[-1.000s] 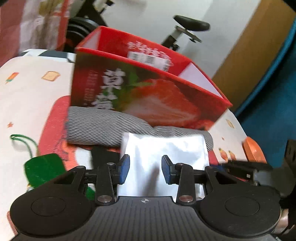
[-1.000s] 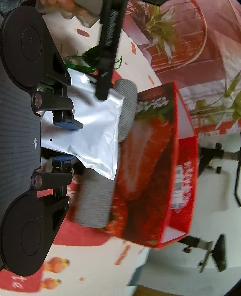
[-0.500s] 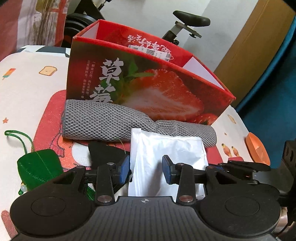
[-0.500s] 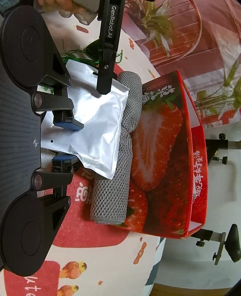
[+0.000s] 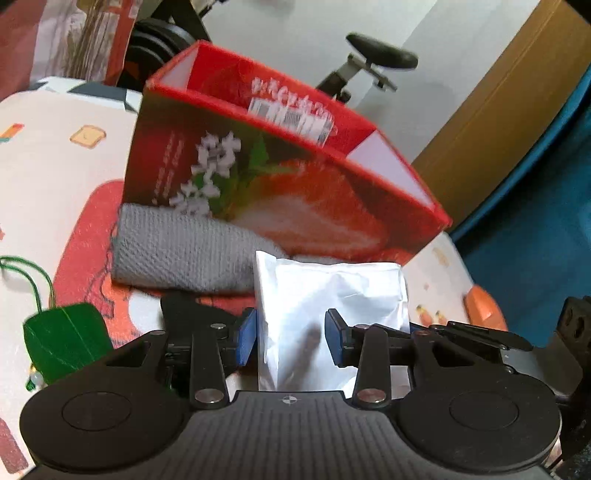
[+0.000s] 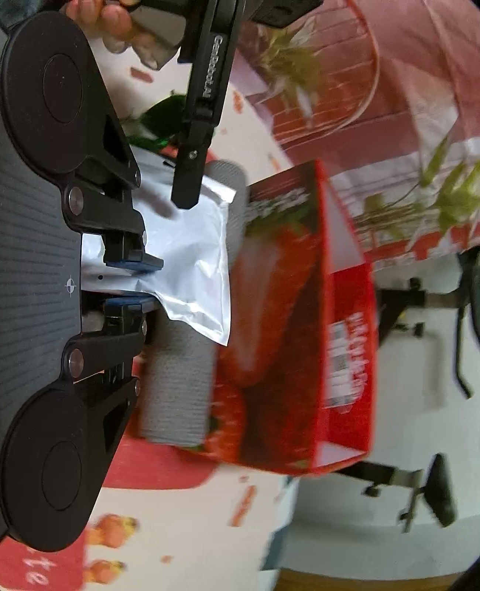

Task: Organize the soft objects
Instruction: 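Carry the foil packet with the right tool into the red box and release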

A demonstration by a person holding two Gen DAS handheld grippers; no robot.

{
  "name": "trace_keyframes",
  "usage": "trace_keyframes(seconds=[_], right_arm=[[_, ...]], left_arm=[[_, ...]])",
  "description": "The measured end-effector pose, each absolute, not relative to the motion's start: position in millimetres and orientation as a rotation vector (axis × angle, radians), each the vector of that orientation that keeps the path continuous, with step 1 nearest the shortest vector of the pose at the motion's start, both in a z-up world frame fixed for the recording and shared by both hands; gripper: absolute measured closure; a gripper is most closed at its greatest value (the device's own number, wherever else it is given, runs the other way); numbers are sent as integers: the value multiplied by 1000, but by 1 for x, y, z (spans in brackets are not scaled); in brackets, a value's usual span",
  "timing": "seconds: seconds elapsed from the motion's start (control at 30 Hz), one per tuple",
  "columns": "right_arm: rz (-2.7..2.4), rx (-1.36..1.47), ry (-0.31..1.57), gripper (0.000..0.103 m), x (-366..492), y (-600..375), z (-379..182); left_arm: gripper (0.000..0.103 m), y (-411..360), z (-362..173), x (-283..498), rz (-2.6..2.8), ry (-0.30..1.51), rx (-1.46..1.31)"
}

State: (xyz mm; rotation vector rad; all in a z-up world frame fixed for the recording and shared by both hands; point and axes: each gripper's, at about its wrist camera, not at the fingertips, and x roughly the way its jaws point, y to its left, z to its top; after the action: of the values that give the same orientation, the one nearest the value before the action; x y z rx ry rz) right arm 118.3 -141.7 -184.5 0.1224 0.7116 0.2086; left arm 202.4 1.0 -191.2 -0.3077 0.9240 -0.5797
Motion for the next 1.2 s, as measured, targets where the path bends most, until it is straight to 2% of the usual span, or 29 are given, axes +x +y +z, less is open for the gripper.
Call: trace_keyframes(seconds=[0.47,0.83,0.97,1.2], right_arm=[[238,85,530,91,139,-143,-110],[116,-2,456,91,197,-163,-75],[57,-39,473,91,221,-170,-82],[11,-51,598,92,247,-180,-118]], left_arm=[[62,14,-114,210,-626,667,-326],[62,-25,-82,261,-639,534,-242],[62,-45,-89,285,-623,554,-204],[64,-61,-118,312,-604,695,-156]])
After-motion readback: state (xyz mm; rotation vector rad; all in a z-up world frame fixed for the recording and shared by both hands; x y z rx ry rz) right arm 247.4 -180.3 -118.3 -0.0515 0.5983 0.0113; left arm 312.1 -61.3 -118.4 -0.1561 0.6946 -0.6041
